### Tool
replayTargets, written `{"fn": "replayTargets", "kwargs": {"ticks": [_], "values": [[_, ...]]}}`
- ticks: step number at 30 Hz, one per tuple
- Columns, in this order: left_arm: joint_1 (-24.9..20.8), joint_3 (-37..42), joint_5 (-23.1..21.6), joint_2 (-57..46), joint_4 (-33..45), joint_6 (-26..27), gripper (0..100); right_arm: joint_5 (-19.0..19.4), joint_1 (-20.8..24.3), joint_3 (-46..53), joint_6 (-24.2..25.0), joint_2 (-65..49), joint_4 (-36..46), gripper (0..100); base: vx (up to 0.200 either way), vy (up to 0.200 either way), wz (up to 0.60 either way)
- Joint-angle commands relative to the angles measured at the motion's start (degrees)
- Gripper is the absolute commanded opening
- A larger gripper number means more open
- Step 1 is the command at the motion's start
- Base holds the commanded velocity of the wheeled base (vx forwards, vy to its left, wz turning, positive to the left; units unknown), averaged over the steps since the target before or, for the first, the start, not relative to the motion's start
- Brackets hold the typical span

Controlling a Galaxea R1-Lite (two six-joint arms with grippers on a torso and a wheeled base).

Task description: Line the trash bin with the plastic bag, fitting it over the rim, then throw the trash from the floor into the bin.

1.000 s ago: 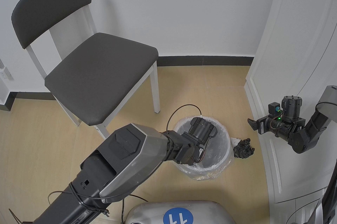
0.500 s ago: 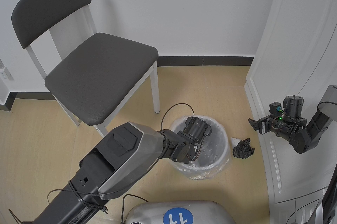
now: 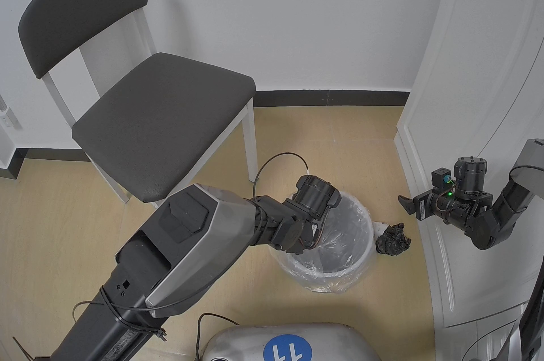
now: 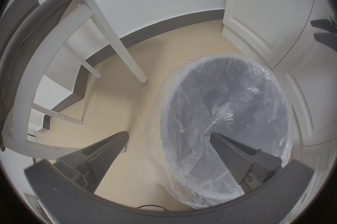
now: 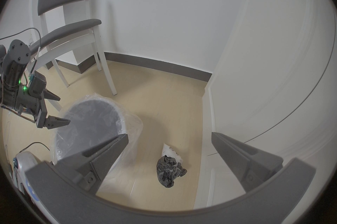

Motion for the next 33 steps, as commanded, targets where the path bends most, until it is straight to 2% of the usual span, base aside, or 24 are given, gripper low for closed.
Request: {"fn": "replayTargets", "kwargs": {"ticks": [1, 13, 22, 33], "values": [[0.42, 0.66, -0.06, -0.1, -0.09, 0.0, 100, 0.01, 0.07, 0.11, -0.01, 0.21, -0.02, 100, 0.0, 0.0, 0.0], [1.91, 1.45, -0.32, 0.07, 0.0, -1.67, 100, 0.01, 0.07, 0.37, -0.1, 0.12, -0.1, 100, 0.0, 0.0, 0.0], [2.79, 10.15, -0.58, -4.85, -0.79, -3.42, 100, 0.01, -0.11, 0.37, -0.1, -0.23, -0.19, 100, 0.0, 0.0, 0.0], [4.55, 14.02, -2.16, -6.96, -0.88, -6.94, 100, 0.01, 0.07, 0.46, -0.27, 0.21, -0.19, 100, 0.0, 0.0, 0.0]]}}
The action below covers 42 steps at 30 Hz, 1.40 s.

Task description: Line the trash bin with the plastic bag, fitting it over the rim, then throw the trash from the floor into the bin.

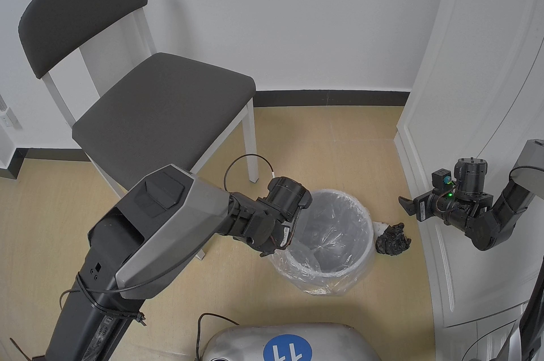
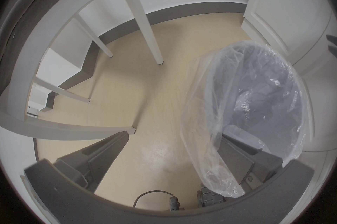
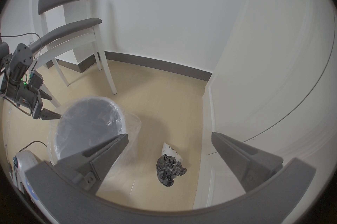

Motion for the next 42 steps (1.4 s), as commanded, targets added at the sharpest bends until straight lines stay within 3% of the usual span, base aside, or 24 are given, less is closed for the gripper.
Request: {"fn": "replayTargets", "kwargs": {"ticks": [1, 9, 20, 28, 36, 42], "values": [[0.37, 1.37, -0.19, -1.28, -0.08, -0.4, 100, 0.01, 0.07, 0.08, -0.52, 0.32, -0.02, 100, 0.0, 0.0, 0.0], [0.81, 3.39, -0.9, -2.07, -2.28, -2.25, 100, 0.01, 0.86, 0.17, -1.13, 1.55, -0.11, 100, 0.0, 0.0, 0.0], [3.01, 8.4, -5.99, -0.23, -11.24, -2.6, 100, -0.25, 2.79, 0.0, -1.05, 4.63, -0.29, 100, 0.0, 0.0, 0.0], [5.38, 8.75, -8.01, 1.71, -11.68, -2.69, 100, -0.43, 3.84, -0.53, -0.96, 6.56, -0.46, 100, 0.0, 0.0, 0.0], [5.65, 8.75, -11.53, 2.23, -15.46, -6.11, 100, -0.69, 6.83, -0.71, -0.43, 10.43, -7.58, 100, 0.0, 0.0, 0.0], [5.47, 15.43, -12.94, -4.62, -17.48, -10.33, 100, -4.82, 13.86, -3.43, 6.16, 10.43, -6.17, 100, 0.0, 0.0, 0.0]]}}
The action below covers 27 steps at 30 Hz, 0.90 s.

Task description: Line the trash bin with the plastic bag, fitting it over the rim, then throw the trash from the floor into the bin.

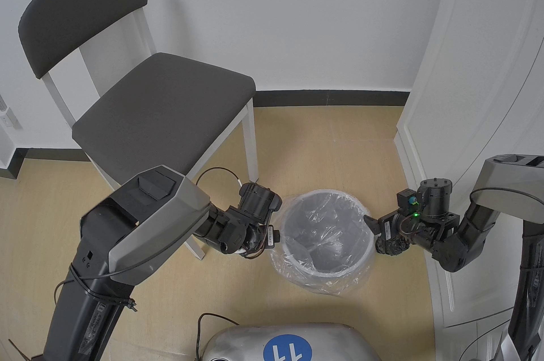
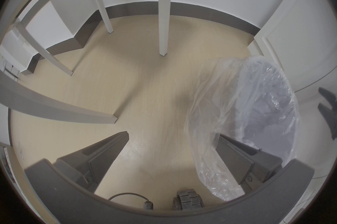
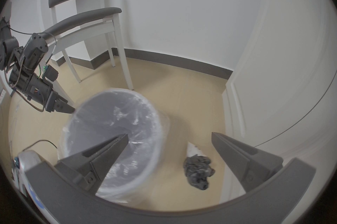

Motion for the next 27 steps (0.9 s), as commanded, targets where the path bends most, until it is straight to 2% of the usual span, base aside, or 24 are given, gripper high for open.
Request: {"fn": "replayTargets", "kwargs": {"ticks": [1, 2, 3, 5, 6, 8, 11, 16, 27], "values": [[-0.18, 6.31, -1.39, -6.12, -2.1, -1.15, 100, -3.4, 5.37, -4.36, 2.2, 1.04, 3.25, 100, 0.0, 0.0, 0.0], [-0.18, 6.75, -1.48, -6.47, -2.36, -1.15, 100, -3.75, 5.63, -4.89, 2.2, 1.04, 3.96, 100, 0.0, 0.0, 0.0], [-0.35, 9.21, -1.57, -8.32, -3.94, -0.89, 100, -6.3, 6.87, -8.05, 2.11, 0.6, 9.49, 100, 0.0, 0.0, 0.0], [-0.44, 11.41, -1.57, -10.07, -5.26, -0.71, 100, -9.02, 8.18, -11.83, 2.02, -0.98, 19.34, 100, 0.0, 0.0, 0.0], [-0.44, 11.59, -1.66, -10.25, -5.26, -0.63, 100, -9.28, 8.36, -12.27, 2.02, -1.25, 20.66, 100, 0.0, 0.0, 0.0], [-0.62, 12.64, -1.57, -11.13, -5.44, -0.45, 100, -10.52, 10.03, -15.61, 2.02, -3.01, 31.56, 100, 0.0, 0.0, 0.0], [-0.88, 12.99, -1.66, -11.66, -5.53, -0.63, 100, -12.98, 10.73, -19.57, 2.02, -2.3, 38.15, 100, 0.0, 0.0, 0.0], [-1.93, 13.79, -1.3, -12.18, -6.05, -0.45, 100, -17.11, 11.08, -22.82, 2.29, 2.62, 38.94, 100, 0.0, 0.0, 0.0], [-1.58, 14.49, -1.48, -13.24, -6.58, -0.45, 100, -18.69, 10.82, -23.52, 2.11, 6.93, 38.15, 100, 0.0, 0.0, 0.0]]}}
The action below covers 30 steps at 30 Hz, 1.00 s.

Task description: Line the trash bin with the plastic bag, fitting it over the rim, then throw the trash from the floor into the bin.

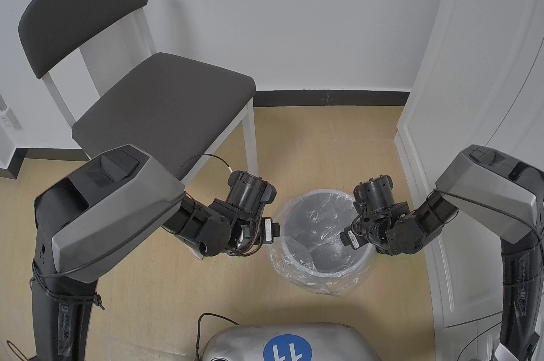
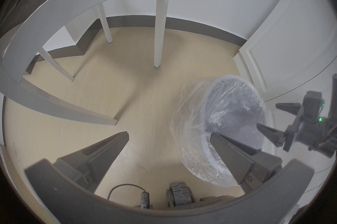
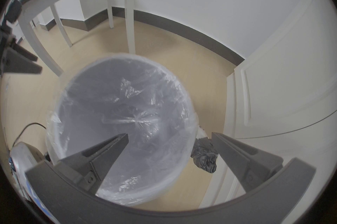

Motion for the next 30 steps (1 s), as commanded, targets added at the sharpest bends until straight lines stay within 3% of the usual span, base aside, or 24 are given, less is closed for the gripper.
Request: {"fn": "replayTargets", "kwargs": {"ticks": [1, 30], "values": [[0.0, 0.2, 0.08, -0.73, -0.03, -0.1, 100, -0.78, -0.26, 0.33, -0.17, 1.93, 0.04, 100, 0.0, 0.0, 0.0], [-0.17, 1.96, -0.01, -1.09, -3.02, -0.01, 100, -1.04, -4.31, 16.94, -2.28, -7.65, -2.95, 100, 0.0, 0.0, 0.0]]}}
